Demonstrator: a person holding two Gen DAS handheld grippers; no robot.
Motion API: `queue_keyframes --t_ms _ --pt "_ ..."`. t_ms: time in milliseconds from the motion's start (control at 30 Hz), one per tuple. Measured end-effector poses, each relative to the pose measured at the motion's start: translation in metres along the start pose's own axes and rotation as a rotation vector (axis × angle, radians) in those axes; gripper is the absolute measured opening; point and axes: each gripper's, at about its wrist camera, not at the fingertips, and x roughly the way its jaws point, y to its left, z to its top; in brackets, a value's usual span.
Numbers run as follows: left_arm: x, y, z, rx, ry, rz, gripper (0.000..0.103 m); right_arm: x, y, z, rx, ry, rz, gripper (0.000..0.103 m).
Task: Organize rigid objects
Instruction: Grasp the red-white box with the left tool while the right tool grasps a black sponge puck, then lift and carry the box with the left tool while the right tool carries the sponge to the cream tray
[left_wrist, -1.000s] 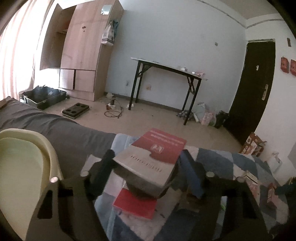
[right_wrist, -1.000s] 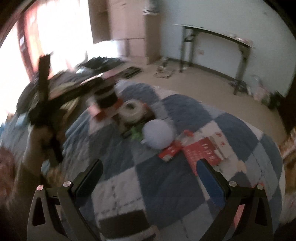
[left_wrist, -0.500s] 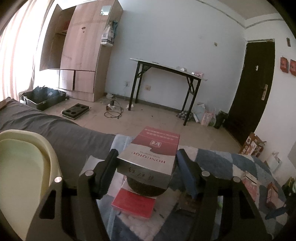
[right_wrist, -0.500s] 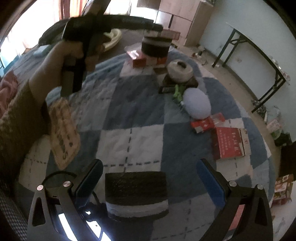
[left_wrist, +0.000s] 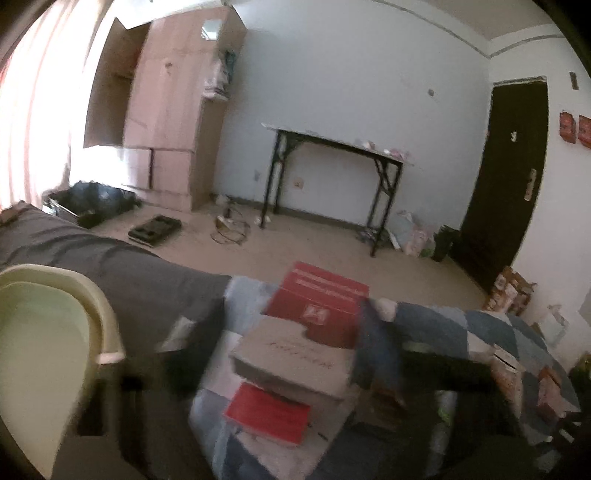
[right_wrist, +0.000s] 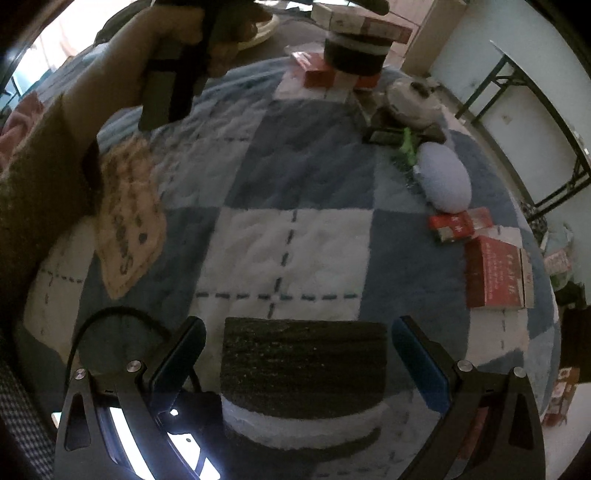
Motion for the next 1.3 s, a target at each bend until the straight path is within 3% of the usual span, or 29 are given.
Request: queue_keyframes --t_ms 100,167,200,233,500,667,800,1067,1167,1233,1300 --pt "0.0 0.001 -0.002 -0.008 0.011 -0.029 0.045 0.005 -0.006 0.001 0.032 0.004 0.012 0.101" --pt "-0.002 0.0 0.0 0.0 0.009 -0.031 0.04 0.008 -0.01 -0.001 0.043 0.009 0.02 0.085" --pt "-0.003 -0.001 0.0 -0.001 0.008 -0.031 0.038 0.011 -0.011 -0.002 0.043 0.013 0.022 0.07" --pt "-0.003 -0.002 0.001 0.001 0.01 -0.031 0.037 0.012 -0.013 -0.003 0.047 0.015 0.023 0.069" --pt "-0.008 0.002 0.003 0.0 0.007 -0.033 0.025 0.007 -0.02 0.001 0.087 -0.026 0.012 0.067" --pt "-0.008 0.0 0.005 0.002 0.011 -0.038 0.023 -0.002 -0.024 0.002 0.117 -0.061 0.0 0.067" --pt "-0.013 -0.002 0.007 0.011 0.005 -0.046 0.013 -0.007 -0.027 0.002 0.136 -0.079 -0.009 0.067" --pt "-0.013 -0.007 0.009 0.038 0.012 -0.038 0.012 -0.006 -0.044 0.007 0.237 -0.112 0.013 0.068" --pt "-0.012 -0.009 0.009 0.043 0.014 -0.022 0.016 -0.001 -0.05 0.008 0.271 -0.102 0.022 0.068" --pt "-0.01 -0.009 0.008 0.048 0.02 -0.016 0.03 0.002 -0.051 0.008 0.282 -0.095 0.026 0.068" --pt "-0.011 -0.01 0.008 0.051 0.012 -0.009 0.062 0.004 -0.053 0.009 0.288 -0.094 0.027 0.068"
